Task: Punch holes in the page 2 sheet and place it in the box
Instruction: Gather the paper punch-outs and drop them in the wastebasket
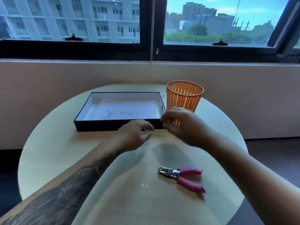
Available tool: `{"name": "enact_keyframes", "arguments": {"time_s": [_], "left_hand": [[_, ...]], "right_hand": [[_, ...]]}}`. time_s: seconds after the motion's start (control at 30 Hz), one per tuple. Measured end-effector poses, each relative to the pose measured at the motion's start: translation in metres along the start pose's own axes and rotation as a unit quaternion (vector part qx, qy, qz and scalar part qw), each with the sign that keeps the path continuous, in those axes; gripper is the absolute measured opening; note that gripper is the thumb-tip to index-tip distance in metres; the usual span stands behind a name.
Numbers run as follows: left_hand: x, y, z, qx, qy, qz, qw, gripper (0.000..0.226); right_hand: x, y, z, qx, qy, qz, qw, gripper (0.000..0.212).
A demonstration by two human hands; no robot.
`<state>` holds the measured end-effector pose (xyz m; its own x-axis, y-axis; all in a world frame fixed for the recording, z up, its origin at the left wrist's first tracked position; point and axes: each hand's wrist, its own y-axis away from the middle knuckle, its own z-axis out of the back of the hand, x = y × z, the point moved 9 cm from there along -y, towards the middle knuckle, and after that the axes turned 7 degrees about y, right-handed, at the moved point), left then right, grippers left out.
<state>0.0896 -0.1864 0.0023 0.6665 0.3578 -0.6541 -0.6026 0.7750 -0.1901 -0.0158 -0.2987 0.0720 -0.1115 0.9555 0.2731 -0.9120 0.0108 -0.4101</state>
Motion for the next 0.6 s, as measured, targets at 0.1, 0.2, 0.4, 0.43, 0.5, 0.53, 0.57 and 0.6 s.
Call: {"name": "enact_keyframes", "arguments": {"time_s": [0.1, 0.2, 0.4, 0.43, 0.5, 0.53, 0.57, 0.6], "left_hand": [[0.029, 0.032, -0.019, 0.020, 0.002, 0.037, 0.999, 0.019], [0.040, 0.055, -0.030, 0.009, 0.003, 0.034, 0.999, 0.026], [0.043, 0.086, -0.031, -0.070, -0.070, 0.016, 0.995, 0.033], [0.043, 0.087, -0.031, -0.072, -0.073, 0.012, 0.995, 0.034], [0.042, 0.088, -0.030, -0.074, -0.074, 0.011, 0.994, 0.034], [0.042, 0.088, -0.030, -0.078, -0.074, 0.010, 0.994, 0.033], [0.041, 0.090, -0.029, -0.082, -0.074, 0.007, 0.994, 0.031], [0.040, 0.090, -0.029, -0.085, -0.076, 0.004, 0.993, 0.030]], "right_hand": [[0.028, 0.032, -0.047, 0.066, -0.015, 0.010, 0.998, 0.015], [0.046, 0.053, -0.081, 0.106, -0.047, 0.002, 0.993, 0.014], [0.072, 0.079, -0.105, 0.134, 0.009, 0.051, 0.990, 0.018], [0.074, 0.081, -0.106, 0.143, 0.010, 0.056, 0.988, 0.019], [0.077, 0.082, -0.107, 0.164, 0.015, 0.068, 0.984, 0.021], [0.078, 0.082, -0.107, 0.174, 0.017, 0.072, 0.982, 0.021], [0.079, 0.083, -0.108, 0.184, 0.022, 0.076, 0.980, 0.021], [0.079, 0.083, -0.107, 0.194, 0.031, 0.080, 0.977, 0.021]]}}
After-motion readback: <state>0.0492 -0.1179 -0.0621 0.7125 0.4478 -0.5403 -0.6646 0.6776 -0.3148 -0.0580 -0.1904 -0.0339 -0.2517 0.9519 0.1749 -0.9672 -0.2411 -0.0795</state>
